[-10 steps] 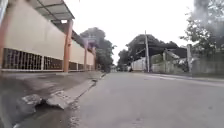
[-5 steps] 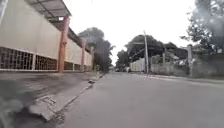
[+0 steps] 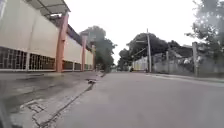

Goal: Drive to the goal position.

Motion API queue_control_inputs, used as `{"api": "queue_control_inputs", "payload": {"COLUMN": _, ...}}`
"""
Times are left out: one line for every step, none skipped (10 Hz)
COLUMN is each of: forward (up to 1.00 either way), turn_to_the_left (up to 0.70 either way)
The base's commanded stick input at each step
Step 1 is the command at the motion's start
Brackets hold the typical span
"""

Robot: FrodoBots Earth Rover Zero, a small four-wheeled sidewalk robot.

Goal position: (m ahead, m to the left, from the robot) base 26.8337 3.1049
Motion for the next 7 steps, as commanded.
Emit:
{"api": "queue_control_inputs", "payload": {"forward": 0.70, "turn_to_the_left": 0.00}}
{"api": "queue_control_inputs", "payload": {"forward": 0.70, "turn_to_the_left": 0.00}}
{"api": "queue_control_inputs", "payload": {"forward": 0.70, "turn_to_the_left": 0.00}}
{"api": "queue_control_inputs", "payload": {"forward": 0.70, "turn_to_the_left": 0.00}}
{"api": "queue_control_inputs", "payload": {"forward": 0.70, "turn_to_the_left": 0.00}}
{"api": "queue_control_inputs", "payload": {"forward": 0.70, "turn_to_the_left": 0.00}}
{"api": "queue_control_inputs", "payload": {"forward": 0.70, "turn_to_the_left": 0.00}}
